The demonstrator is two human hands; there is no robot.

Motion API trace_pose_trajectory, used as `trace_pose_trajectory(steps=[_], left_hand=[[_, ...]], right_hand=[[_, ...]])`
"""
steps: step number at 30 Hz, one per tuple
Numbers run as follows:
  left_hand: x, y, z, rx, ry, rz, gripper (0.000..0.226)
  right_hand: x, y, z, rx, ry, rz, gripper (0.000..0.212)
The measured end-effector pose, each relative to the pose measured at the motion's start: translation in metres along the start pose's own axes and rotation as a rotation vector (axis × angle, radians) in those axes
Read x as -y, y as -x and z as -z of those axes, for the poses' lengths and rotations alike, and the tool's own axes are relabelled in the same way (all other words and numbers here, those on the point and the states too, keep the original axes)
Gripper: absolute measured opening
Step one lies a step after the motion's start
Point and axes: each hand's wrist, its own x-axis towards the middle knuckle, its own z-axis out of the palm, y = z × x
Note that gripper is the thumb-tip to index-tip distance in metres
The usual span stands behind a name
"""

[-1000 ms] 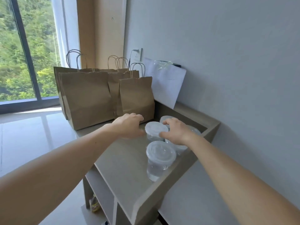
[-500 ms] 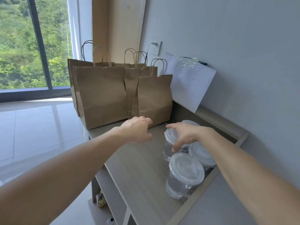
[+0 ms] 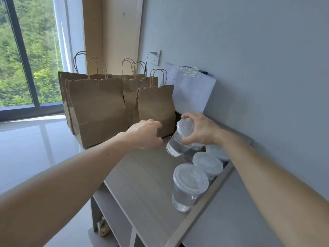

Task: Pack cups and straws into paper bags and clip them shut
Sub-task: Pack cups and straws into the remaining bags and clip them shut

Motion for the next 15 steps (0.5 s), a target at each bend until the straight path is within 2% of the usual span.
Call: trace_pose_trajectory(steps=[4,9,15], left_hand=[[-0.032,-0.002,0.010,-0.017,0.001,-0.069,0.061],[-0.094,-0.007,0.016,-0.043,-0.006,-0.209,0.060],[-0.199,0.001,-0.007,-0.005,0.022,-0.354,0.061]], right_hand=[[-0.006,0.033,0.046,-0.149,0.000,-0.005,0.088],[-0.033,0.098,0.091,-0.277,0.004,-0.100,0.087],[-0.091,0.196,0.118,-0.309,-0.003,-0.275,0.088]])
